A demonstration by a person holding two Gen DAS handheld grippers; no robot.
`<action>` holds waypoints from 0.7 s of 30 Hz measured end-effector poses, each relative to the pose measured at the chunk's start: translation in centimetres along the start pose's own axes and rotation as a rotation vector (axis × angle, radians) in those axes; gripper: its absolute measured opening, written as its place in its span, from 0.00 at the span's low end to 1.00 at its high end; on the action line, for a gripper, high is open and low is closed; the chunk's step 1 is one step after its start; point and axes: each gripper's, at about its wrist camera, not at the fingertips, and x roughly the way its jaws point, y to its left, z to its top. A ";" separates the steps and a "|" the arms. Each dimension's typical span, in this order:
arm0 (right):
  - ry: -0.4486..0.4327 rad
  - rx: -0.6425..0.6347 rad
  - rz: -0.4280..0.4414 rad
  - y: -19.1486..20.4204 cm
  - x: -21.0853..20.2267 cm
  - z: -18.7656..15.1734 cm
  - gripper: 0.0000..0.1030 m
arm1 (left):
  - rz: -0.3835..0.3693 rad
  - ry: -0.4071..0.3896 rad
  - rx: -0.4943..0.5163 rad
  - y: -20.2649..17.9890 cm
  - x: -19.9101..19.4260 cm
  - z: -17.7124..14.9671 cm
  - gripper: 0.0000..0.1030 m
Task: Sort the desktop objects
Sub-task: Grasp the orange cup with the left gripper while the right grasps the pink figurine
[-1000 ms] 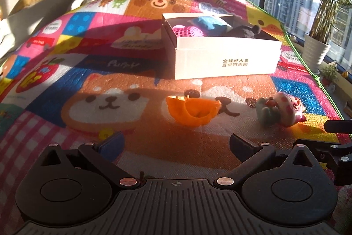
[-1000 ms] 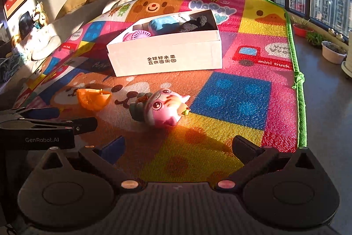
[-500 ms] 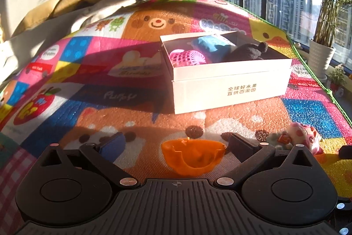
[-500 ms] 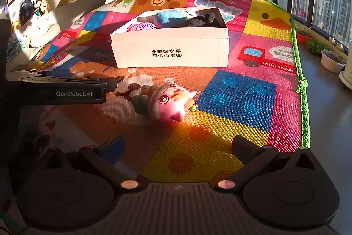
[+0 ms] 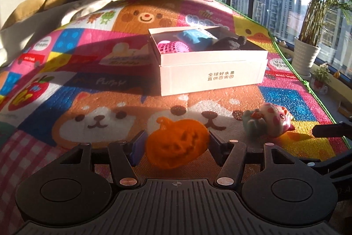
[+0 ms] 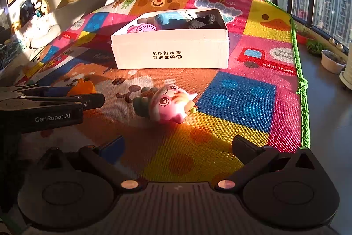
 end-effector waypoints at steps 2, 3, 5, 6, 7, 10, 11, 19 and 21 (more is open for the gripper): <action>-0.028 -0.021 -0.009 0.2 -0.1 0.5 1.00 | -0.023 0.003 0.018 0.0 -1.2 -0.6 0.63; -0.039 -0.037 -0.017 0.3 0.0 0.9 1.00 | -0.037 0.006 0.030 0.0 -1.7 -0.9 0.63; -0.057 -0.067 -0.028 0.6 0.4 1.9 1.00 | -0.056 0.012 0.042 0.0 -2.3 -1.4 0.63; -0.060 -0.078 -0.030 0.8 0.7 2.3 1.00 | -0.063 0.016 0.041 0.1 -2.5 -1.7 0.63; -0.057 -0.091 -0.033 1.1 1.1 2.7 1.00 | -0.070 0.022 0.032 0.2 -2.6 -1.9 0.63; -0.032 -0.116 -0.029 1.8 2.3 3.4 0.99 | -0.081 0.031 0.002 0.7 -2.7 -2.3 0.71; -0.022 -0.122 -0.029 2.0 2.6 3.5 0.93 | -0.083 0.029 -0.005 0.9 -2.8 -2.3 0.77; -0.035 -0.128 -0.045 2.2 1.8 3.2 0.69 | -0.097 0.032 -0.020 0.8 -3.4 -2.4 0.88; -0.047 -0.130 -0.043 2.1 1.0 3.1 0.69 | -0.100 0.038 -0.023 0.6 -3.2 -2.4 0.88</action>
